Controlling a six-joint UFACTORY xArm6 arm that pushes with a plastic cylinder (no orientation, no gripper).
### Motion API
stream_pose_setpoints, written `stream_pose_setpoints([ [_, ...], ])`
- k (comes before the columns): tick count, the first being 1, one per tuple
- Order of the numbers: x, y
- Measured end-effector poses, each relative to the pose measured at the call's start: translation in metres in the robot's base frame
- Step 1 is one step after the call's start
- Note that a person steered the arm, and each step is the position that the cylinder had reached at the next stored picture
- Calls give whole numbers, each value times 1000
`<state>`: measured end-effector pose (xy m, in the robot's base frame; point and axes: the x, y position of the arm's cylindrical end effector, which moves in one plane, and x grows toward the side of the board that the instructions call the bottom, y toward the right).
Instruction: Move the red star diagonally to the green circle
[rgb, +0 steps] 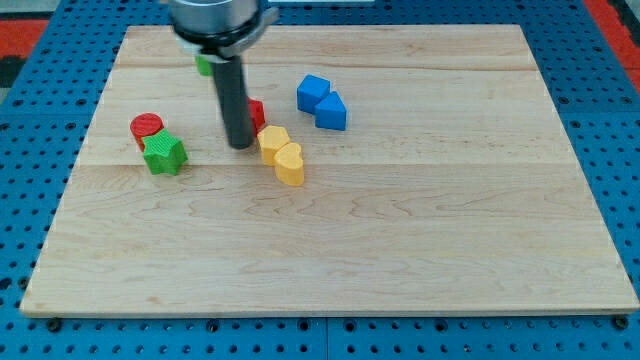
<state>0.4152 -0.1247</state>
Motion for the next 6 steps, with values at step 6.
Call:
stream_pose_setpoints([
  [6, -92, -84],
])
